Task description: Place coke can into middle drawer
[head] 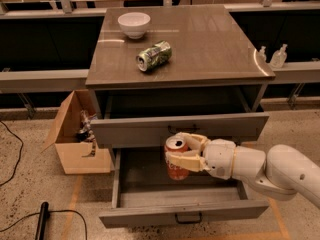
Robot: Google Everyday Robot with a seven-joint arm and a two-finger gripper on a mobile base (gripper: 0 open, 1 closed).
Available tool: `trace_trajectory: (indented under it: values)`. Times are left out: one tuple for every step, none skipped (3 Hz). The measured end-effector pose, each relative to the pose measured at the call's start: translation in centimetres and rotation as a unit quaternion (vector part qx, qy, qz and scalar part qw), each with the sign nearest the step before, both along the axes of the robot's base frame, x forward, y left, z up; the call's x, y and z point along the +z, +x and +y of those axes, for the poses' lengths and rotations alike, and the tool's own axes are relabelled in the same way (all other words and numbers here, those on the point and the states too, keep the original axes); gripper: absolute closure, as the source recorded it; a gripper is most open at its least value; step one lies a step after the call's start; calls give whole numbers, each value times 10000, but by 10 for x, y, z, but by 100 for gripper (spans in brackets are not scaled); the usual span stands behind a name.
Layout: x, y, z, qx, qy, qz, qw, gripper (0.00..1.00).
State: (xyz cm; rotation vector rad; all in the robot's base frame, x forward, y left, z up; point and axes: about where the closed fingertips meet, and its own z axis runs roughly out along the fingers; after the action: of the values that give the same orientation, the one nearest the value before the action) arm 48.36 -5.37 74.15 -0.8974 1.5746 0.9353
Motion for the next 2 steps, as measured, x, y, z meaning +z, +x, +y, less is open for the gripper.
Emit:
trace_trajectory:
  values:
    - [-46,14,-12,-94,-355,-196,9991,100]
    - [-78,34,-22,-9,-630,-493,9968,100]
